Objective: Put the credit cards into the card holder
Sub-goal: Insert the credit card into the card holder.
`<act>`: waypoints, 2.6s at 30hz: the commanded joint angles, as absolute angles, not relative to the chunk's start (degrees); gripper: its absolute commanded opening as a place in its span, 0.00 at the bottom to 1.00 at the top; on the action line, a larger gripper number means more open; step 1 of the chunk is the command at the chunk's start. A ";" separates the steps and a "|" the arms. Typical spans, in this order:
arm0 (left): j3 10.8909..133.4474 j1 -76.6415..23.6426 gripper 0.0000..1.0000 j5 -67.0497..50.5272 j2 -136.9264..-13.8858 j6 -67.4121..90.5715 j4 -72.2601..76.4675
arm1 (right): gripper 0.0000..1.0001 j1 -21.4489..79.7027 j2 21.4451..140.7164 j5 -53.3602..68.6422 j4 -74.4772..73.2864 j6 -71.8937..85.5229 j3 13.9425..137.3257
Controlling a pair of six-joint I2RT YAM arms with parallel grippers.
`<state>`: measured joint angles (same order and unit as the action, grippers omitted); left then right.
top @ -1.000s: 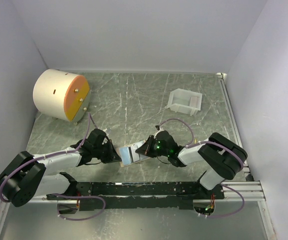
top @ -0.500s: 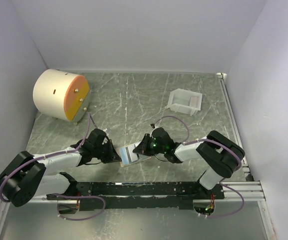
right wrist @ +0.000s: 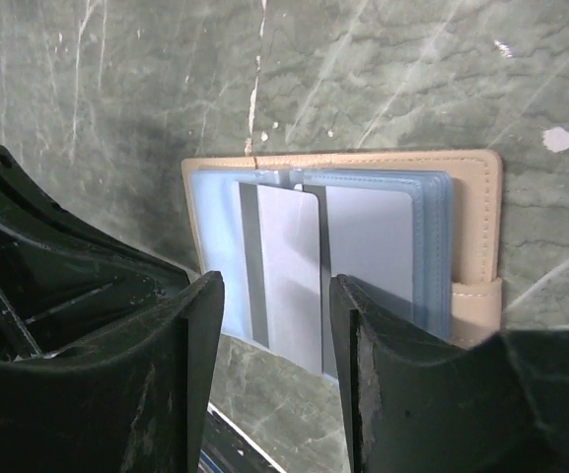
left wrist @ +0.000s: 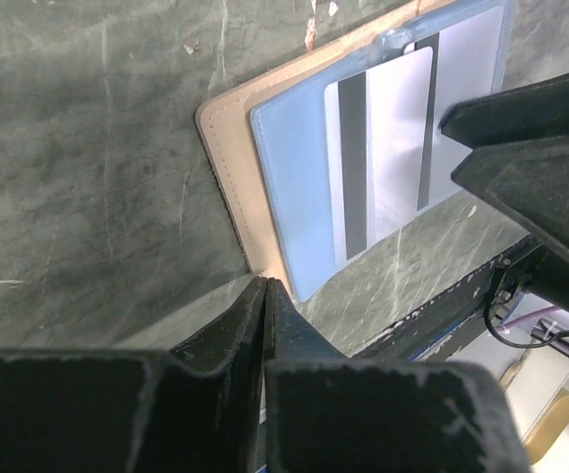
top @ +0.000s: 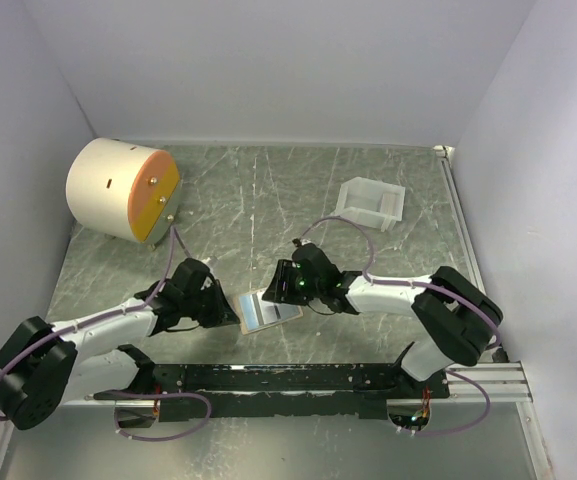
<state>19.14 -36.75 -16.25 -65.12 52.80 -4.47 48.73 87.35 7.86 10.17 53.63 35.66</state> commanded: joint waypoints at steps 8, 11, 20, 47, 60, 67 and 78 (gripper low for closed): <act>19.74 -37.13 0.10 -14.64 -66.40 52.90 -4.90 | 0.48 52.01 90.48 5.70 6.20 51.77 38.70; 19.24 -37.14 0.10 -14.74 -66.82 52.99 -4.01 | 0.48 52.43 91.18 5.95 6.77 51.84 38.83; 20.01 -37.04 0.09 -14.60 -68.15 52.15 -3.93 | 0.48 53.24 92.37 8.12 10.41 52.17 38.76; 19.59 -37.09 0.08 -14.77 -66.97 52.60 -2.90 | 0.48 53.77 92.37 5.61 8.38 51.06 40.30; 19.29 -37.05 0.08 -15.10 -68.33 52.43 -1.85 | 0.36 54.70 94.21 10.08 14.50 51.30 39.73; 20.05 -37.04 0.08 -15.41 -68.40 52.41 -2.26 | 0.32 54.80 93.45 11.33 13.70 49.11 40.32; 23.81 -36.39 0.44 -11.90 -61.97 52.47 -9.87 | 0.47 54.54 85.55 -2.18 -8.76 39.39 48.31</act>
